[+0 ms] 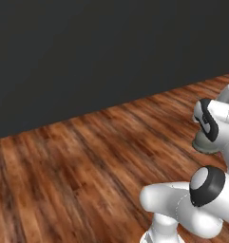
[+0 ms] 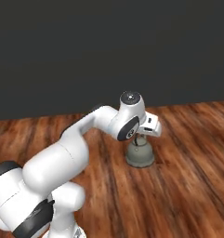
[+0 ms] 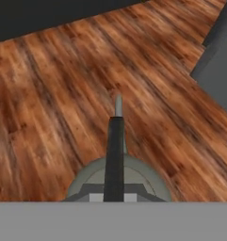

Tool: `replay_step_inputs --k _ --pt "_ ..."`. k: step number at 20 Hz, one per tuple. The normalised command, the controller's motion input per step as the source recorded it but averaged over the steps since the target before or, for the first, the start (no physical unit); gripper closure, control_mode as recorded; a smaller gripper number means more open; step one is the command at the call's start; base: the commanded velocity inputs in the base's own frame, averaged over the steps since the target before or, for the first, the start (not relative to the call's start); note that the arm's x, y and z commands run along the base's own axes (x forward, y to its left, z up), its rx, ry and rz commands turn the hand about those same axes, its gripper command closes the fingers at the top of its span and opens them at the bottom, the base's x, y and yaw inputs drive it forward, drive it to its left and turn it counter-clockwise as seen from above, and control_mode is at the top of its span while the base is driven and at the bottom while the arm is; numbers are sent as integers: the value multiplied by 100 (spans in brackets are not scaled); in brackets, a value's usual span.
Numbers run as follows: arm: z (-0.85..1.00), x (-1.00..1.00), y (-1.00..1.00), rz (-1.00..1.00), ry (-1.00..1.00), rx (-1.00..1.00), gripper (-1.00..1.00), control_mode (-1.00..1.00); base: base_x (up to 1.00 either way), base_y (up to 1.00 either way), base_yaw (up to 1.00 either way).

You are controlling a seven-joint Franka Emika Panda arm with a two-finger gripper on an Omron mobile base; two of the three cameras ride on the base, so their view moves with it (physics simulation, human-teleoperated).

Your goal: The kettle is done boiling. Turn off the stove, then wait for 300 timesteps before moving the kettle to the dining table.

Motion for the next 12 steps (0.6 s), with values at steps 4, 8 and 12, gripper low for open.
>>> replay_step_inputs --k 4,8,12 --pt "0 0 0 0 0 0 100 100 86 34 -28" --pt "0 0 0 0 0 0 100 100 85 27 -27" --pt "0 0 0 0 0 0 100 100 83 31 -32"
